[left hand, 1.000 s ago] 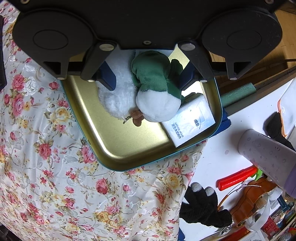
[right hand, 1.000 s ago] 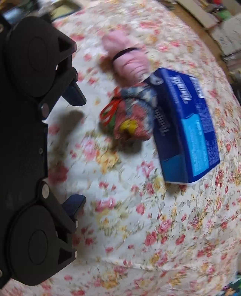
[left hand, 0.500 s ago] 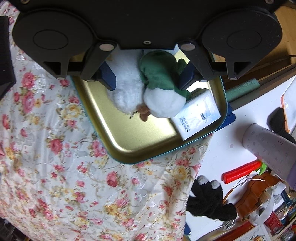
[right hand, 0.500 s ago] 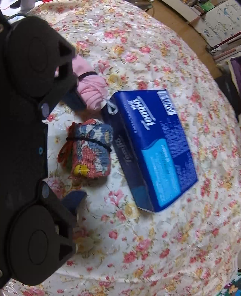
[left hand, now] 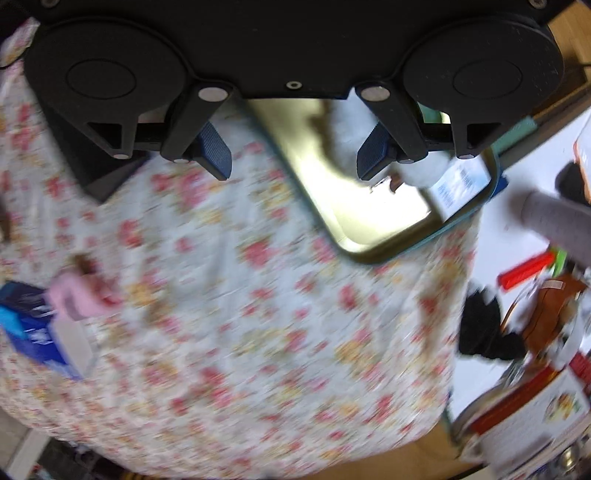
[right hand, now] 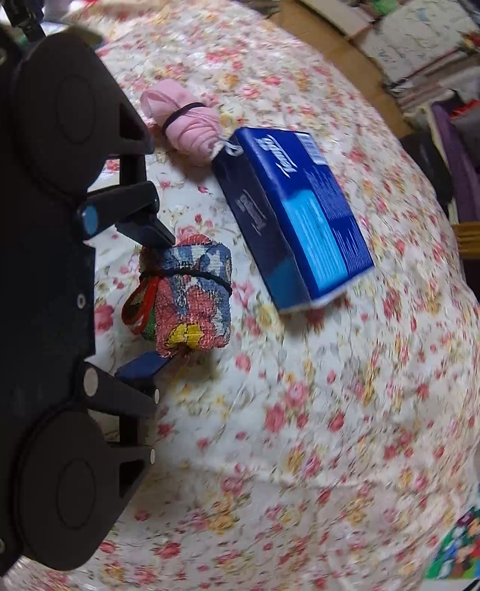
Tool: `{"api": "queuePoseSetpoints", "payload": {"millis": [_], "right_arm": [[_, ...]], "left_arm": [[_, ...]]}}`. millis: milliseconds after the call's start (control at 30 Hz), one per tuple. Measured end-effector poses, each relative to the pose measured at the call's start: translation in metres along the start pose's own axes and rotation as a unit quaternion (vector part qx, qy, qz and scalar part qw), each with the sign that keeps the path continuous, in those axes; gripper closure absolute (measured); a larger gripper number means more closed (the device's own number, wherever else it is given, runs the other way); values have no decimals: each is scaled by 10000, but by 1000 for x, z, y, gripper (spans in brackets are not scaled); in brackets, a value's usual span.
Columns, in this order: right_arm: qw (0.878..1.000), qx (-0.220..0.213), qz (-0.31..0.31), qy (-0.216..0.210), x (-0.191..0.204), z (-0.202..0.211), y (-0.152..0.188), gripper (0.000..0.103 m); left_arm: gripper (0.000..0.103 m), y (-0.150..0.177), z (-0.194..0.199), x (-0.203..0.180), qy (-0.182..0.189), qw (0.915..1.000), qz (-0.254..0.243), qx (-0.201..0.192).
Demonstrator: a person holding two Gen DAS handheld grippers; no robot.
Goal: Organize soft objects
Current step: 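Grasp the patterned cloth bundle with the right gripper while the left gripper grasps the pink bundle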
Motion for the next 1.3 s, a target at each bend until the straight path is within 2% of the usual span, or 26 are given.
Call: {"api": "queuePoseSetpoints", "payload": {"millis": [67,233,367,467,667,1067,1300], "right_arm": [[9997,-75,-197,-105,-14,3,-2,43],[9986,-145,-516,-37,-38,-7,-3,42],[9966,53,-800,-169,-50,-23,-5,42],[9954,30,-920,-256,-53,-24,-5,42],[9962,-128,-829,-232,-51,-22,-5,42],[9978,-497,-437,-62,-40,-15,-5,43],[9980,-552,-299,-73,-36,-14,-4,43]], "left_arm": [[17,-12,14,-19,-3,9998,-103,-162],[17,-43,36,-70,-24,9984,-380,-414],[17,-61,31,-117,244,9976,-602,-233],[17,-69,20,-149,339,9962,-796,-97],[17,-82,-7,-187,583,9959,-645,243],[17,-103,-54,-196,200,9982,-161,551],[17,-107,-67,-193,240,9974,7,679]]}}
Point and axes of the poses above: each gripper's, at about its wrist camera, not at the fingertips, and z roughly against the way its jaws point, x to its left, y to its underside, the point moved 3 cm from there along -z, roughly the way its jaws point, and after that the axes turned 4 degrees about -y, right-handed, at the moved point
